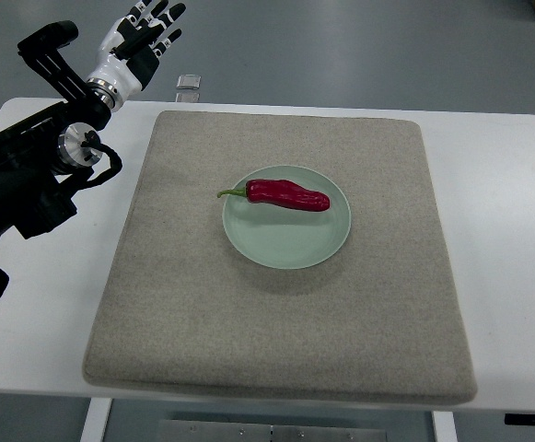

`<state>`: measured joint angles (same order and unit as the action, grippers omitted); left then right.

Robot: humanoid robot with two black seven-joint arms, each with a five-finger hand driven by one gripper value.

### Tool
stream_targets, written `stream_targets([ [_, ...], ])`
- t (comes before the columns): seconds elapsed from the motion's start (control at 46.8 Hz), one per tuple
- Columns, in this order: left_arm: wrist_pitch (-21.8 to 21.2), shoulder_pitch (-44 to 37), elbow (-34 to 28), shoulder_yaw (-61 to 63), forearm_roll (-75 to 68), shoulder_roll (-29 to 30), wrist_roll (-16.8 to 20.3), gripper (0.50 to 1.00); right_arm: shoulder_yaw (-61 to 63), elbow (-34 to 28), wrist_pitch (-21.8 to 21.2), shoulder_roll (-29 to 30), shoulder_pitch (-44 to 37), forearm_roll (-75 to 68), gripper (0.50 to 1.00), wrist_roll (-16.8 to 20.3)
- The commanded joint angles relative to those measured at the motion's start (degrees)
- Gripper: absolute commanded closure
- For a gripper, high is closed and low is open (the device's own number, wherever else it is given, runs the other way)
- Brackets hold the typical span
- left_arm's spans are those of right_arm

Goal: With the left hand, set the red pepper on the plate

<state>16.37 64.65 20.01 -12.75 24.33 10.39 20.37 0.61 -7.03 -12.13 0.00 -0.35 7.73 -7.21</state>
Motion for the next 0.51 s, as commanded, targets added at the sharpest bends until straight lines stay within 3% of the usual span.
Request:
stream_targets([
  [0.0, -0.1, 0.0, -0.1, 0.0, 0.0, 0.0, -0.1, 0.508, 0.3, 0.0, 0.1, 0.0, 0.0, -0.1, 0.572, 0.0],
  [0.15, -0.1, 0.0, -0.1, 0.1, 0.0, 0.3, -0.1, 0.508, 0.2, -5.4, -1.6, 0.0, 0.3, 0.2, 0.572, 0.0],
  [0.491, -0.2, 0.0, -0.6, -0.1, 0.0, 0.4, -0.1, 0.508, -0.2, -5.5, -1.8, 0.0, 0.4, 0.4, 0.572, 0.3],
])
